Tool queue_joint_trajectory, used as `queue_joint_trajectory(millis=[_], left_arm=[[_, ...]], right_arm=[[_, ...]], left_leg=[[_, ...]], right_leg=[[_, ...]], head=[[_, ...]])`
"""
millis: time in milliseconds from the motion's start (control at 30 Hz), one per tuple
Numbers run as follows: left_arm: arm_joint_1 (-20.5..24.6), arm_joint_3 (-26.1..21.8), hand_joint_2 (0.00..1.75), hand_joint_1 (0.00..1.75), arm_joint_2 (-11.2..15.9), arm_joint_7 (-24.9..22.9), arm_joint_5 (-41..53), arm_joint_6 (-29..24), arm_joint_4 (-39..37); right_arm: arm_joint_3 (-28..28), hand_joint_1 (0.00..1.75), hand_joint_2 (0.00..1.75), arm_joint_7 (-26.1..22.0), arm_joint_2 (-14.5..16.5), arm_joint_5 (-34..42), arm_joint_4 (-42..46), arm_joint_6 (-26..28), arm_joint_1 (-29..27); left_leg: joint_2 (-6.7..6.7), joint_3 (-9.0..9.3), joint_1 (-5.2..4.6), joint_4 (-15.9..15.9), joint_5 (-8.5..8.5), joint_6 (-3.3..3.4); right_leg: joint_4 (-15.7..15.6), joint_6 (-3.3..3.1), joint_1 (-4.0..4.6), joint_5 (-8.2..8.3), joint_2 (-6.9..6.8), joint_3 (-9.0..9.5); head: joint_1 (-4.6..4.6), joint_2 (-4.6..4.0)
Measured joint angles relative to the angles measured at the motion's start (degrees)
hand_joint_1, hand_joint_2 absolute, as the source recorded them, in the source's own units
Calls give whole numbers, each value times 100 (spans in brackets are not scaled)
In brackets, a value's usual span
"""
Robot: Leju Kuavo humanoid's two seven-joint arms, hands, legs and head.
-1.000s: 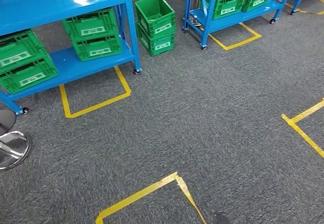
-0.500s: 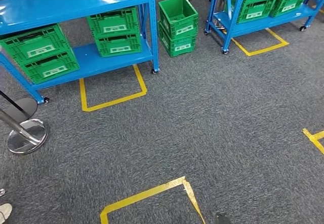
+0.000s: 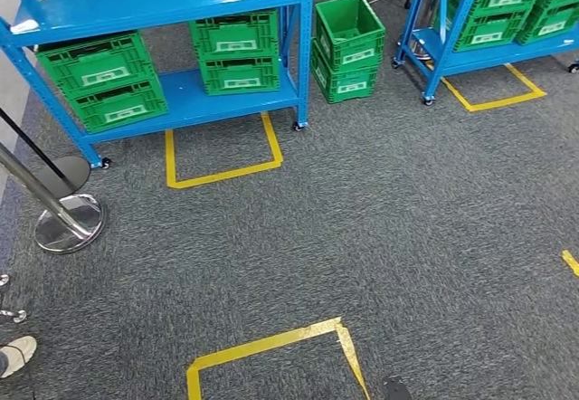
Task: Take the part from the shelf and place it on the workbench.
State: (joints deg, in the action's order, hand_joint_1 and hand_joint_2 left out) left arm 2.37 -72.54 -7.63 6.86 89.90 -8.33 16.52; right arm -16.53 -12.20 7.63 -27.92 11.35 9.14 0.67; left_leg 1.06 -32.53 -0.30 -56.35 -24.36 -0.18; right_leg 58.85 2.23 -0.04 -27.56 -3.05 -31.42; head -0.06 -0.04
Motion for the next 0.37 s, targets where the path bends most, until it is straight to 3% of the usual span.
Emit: queue_joint_trajectory(millis=[67,133,200,233,267,333,367], left_arm=[[-1,0,0,0,3,1,1,-1,0],[14,0,0,0,9,1,2,-2,0],[14,0,0,0,10,1,2,-4,0],[9,0,0,0,8,1,2,-4,0],[6,0,0,0,4,1,2,-4,0],[5,0,0,0,2,4,2,-8,0],[5,0,0,0,2,4,2,-9,0]], right_arm=[[-6,0,0,-8,0,-1,1,-1,7],[-14,0,0,-13,0,3,1,-4,4],[-27,0,0,-17,0,20,1,-21,-9],[-44,0,0,-22,0,36,1,-40,-13],[-64,0,0,-30,0,56,1,-65,-13],[-104,0,0,-47,1,89,1,-101,-5],[-112,0,0,-52,1,97,1,-109,-2]], left_leg=[[-61,22,35,28,23,59],[-120,20,44,27,25,95],[-172,19,42,24,24,103],[-198,23,44,22,22,100],[-220,29,49,18,18,91],[-253,39,50,-5,-5,45],[-260,43,49,-12,-12,30]], right_leg=[[320,60,-8,-213,143,-140],[1038,89,-18,-568,264,-482],[1589,104,-23,-731,280,-775],[1583,108,-27,-649,281,-795],[1347,111,-34,-466,281,-700],[581,122,-59,-70,303,-347],[359,125,-66,27,310,-240]], head=[[27,0],[58,0],[61,0],[61,0],[61,0],[64,0],[65,0]])
